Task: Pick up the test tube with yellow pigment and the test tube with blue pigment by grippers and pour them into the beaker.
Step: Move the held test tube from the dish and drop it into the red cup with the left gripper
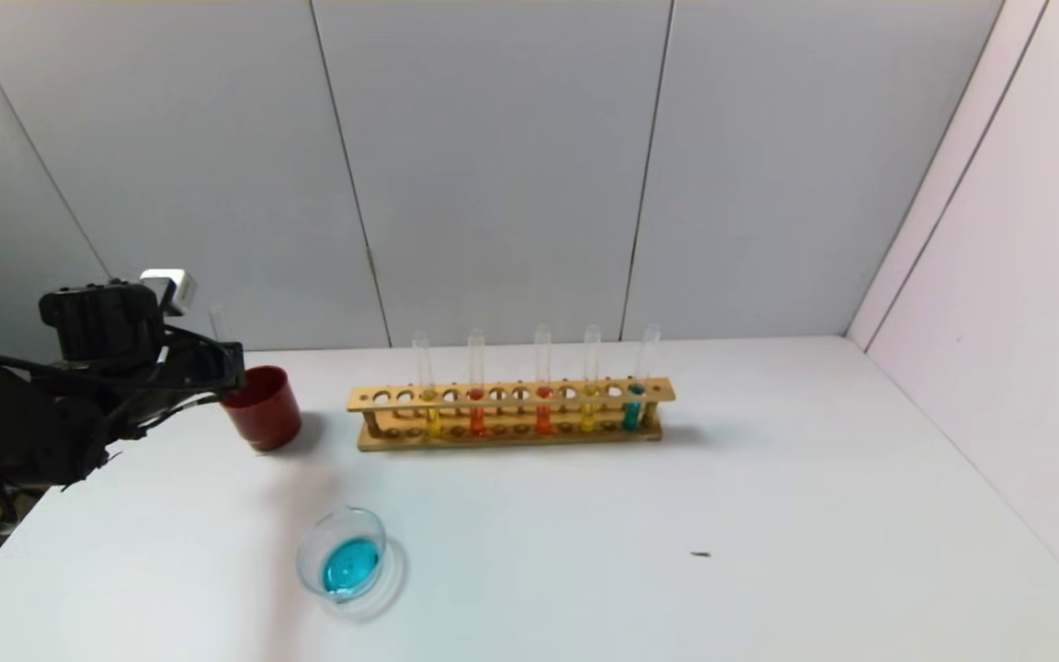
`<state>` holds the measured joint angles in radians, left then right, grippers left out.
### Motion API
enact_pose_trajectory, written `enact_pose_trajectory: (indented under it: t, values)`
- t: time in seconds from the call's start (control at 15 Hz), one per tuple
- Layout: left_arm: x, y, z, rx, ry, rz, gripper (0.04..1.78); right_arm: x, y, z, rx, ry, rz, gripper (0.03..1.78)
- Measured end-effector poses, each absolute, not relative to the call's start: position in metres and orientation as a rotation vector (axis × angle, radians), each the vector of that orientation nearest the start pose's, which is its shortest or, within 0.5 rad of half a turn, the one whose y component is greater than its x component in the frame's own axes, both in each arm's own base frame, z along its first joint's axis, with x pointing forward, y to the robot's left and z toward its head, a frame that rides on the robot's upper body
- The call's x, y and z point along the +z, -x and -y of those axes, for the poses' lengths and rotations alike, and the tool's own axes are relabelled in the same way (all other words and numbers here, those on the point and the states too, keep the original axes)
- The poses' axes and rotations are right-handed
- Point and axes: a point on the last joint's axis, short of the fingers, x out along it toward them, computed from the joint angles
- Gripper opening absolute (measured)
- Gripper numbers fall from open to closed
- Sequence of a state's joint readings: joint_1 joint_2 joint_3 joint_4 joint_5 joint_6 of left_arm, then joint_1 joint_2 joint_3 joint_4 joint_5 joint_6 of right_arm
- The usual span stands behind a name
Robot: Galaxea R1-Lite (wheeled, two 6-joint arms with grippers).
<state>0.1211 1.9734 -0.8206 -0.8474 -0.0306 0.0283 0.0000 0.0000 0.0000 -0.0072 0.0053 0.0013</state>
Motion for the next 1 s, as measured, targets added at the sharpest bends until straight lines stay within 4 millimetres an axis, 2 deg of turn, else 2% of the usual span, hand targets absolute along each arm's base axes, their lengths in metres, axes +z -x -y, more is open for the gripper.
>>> enact_pose_trajectory:
  t: [0.4,0.53,0.73,1.0]
  values:
    - [0.107,-0.345,-0.042,0.089,-0.009,-0.305,0.30,0.076,0.023,0.000,0.005,-0.002,0.007,1.74]
    - [0.109,-0.343,-0.042,0.089,-0.008,-0.301,0.38,0.076,0.023,0.000,0.006,-0.002,0.007,1.74]
    - [0.115,-0.341,-0.040,0.086,-0.012,-0.283,0.70,0.076,0.023,0.000,0.006,-0.002,0.008,1.74]
    - [0.125,-0.337,-0.039,0.087,-0.020,-0.256,1.36,0.076,0.023,0.000,0.006,-0.002,0.008,1.74]
